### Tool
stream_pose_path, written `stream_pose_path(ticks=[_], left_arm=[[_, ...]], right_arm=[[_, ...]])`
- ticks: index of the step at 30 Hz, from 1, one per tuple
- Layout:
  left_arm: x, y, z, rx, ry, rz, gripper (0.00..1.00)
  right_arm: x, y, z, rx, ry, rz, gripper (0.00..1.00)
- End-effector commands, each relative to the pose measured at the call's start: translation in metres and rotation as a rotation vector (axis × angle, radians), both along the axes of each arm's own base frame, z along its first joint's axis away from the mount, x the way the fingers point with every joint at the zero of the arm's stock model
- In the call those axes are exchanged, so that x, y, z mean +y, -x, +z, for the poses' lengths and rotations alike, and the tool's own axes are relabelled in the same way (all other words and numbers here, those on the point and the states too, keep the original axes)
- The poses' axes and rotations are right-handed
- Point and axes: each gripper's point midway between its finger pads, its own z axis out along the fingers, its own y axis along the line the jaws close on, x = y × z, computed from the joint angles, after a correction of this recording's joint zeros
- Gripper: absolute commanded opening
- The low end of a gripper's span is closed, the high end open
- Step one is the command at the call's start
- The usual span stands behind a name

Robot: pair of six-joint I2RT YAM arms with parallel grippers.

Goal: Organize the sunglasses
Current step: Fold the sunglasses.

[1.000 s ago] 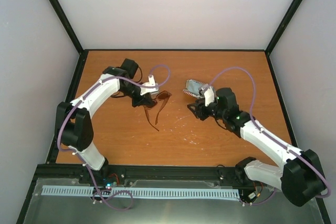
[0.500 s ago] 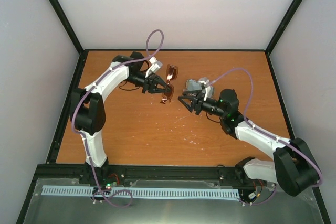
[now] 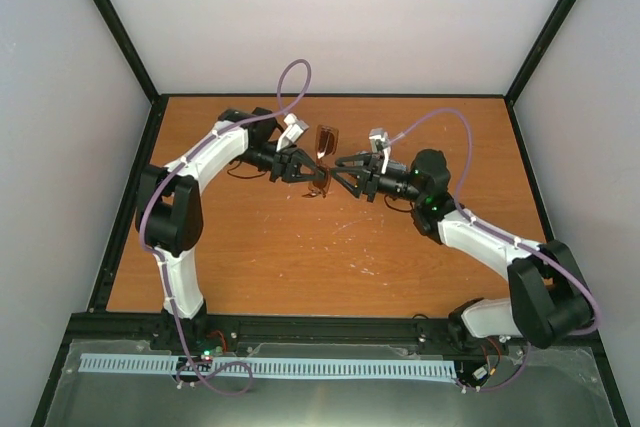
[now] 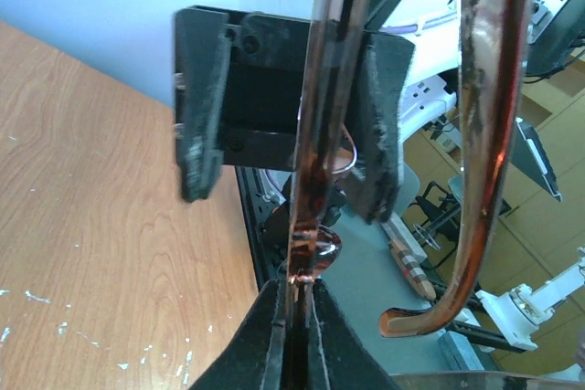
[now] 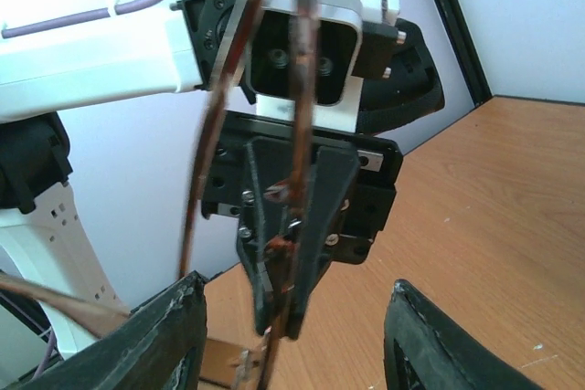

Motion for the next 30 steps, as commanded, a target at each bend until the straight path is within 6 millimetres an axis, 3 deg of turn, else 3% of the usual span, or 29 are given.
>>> stream_pose_path(ticks=[1, 21, 24, 26, 28, 30], left_arm=[[-0.003, 0.015, 0.025, -0.029, 0.104, -0.022, 0.01], [-0.014, 0.024, 0.029, -0.034, 0.127, -0.059, 0.01], [-0.016, 0.024, 0.028, -0.031, 0.125, -0.064, 0.01], [-0.018, 0.026, 0.027, -0.031, 0.124, -0.071, 0.02], [-0.020, 0.029, 0.027, -0.033, 0.122, -0.080, 0.06], [-0.022, 0.032, 0.024, -0.031, 0.114, -0.088, 0.15]], right_arm=[[0.008, -0.006, 0.004, 0.005, -0.010, 0.057, 0.52], [0.028, -0.019, -0.006, 0.081, 0.005, 0.175, 0.42], [0.031, -0.020, -0.006, 0.081, 0.005, 0.185, 0.32], [0.032, -0.020, -0.007, 0.087, 0.007, 0.190, 0.19], [0.033, -0.021, -0.007, 0.086, 0.007, 0.190, 0.05], [0.033, -0.020, -0.005, 0.078, 0.005, 0.191, 0.03]])
